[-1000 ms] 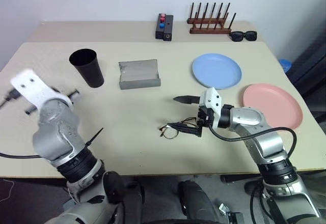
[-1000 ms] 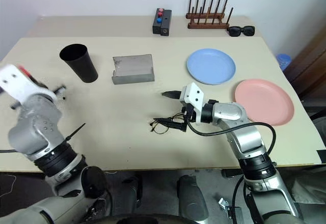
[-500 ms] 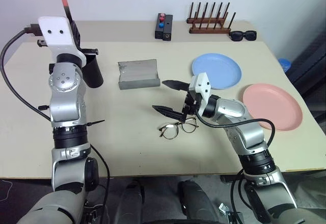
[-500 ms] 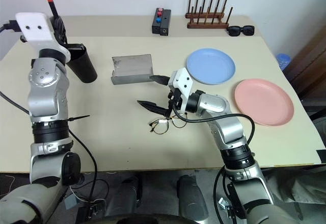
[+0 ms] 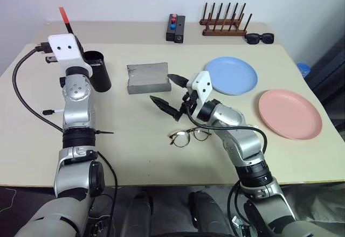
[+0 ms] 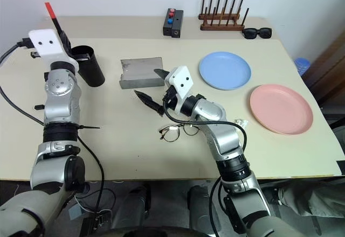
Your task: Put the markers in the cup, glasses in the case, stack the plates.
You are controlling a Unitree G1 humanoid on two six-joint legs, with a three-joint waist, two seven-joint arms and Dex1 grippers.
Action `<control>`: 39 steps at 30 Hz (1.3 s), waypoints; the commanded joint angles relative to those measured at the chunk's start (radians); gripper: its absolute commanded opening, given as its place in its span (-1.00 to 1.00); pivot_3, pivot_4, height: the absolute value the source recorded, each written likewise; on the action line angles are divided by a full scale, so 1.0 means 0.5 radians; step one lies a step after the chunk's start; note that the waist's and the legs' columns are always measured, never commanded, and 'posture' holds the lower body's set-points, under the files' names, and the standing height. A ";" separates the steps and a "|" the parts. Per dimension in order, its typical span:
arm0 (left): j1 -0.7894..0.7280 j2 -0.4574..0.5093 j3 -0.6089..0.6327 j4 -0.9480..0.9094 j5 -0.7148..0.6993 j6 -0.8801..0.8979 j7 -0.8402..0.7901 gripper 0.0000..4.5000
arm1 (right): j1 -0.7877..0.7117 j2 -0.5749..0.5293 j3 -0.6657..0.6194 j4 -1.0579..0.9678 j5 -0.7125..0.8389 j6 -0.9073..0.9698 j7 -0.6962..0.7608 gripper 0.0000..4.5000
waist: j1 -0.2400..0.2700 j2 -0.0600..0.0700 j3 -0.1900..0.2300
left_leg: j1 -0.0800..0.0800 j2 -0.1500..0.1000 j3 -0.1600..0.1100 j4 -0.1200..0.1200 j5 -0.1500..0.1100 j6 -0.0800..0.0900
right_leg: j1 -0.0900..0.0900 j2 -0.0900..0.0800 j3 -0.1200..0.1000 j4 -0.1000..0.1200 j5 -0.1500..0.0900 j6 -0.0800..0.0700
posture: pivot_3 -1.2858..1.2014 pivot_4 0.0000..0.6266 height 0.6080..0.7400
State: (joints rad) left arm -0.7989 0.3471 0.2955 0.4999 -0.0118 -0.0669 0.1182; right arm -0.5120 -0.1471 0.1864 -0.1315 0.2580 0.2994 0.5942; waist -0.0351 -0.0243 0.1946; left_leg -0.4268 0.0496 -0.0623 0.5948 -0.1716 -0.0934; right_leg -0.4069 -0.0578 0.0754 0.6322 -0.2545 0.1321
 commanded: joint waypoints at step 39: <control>0.015 -0.321 0.756 -0.833 -0.407 1.552 1.301 0.98 | 0.010 -0.010 -0.006 -0.064 0.040 -0.013 0.059 1.00 | 0.006 -0.003 -0.001 | 0.000 0.000 -0.002 0.002 0.000 0.000 | 0.003 0.000 -0.002 -0.001 0.001 0.002 | 0.03 -0.52 1.00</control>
State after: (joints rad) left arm -0.7783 0.1857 0.6562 0.1584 -0.1961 0.6445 0.7377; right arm -0.5027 -0.1499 0.1898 -0.1314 0.2604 0.2994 0.6164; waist -0.0321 -0.0257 0.1942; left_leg -0.4266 0.0497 -0.0632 0.5960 -0.1715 -0.0937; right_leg -0.4053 -0.0580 0.0746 0.6319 -0.2541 0.1330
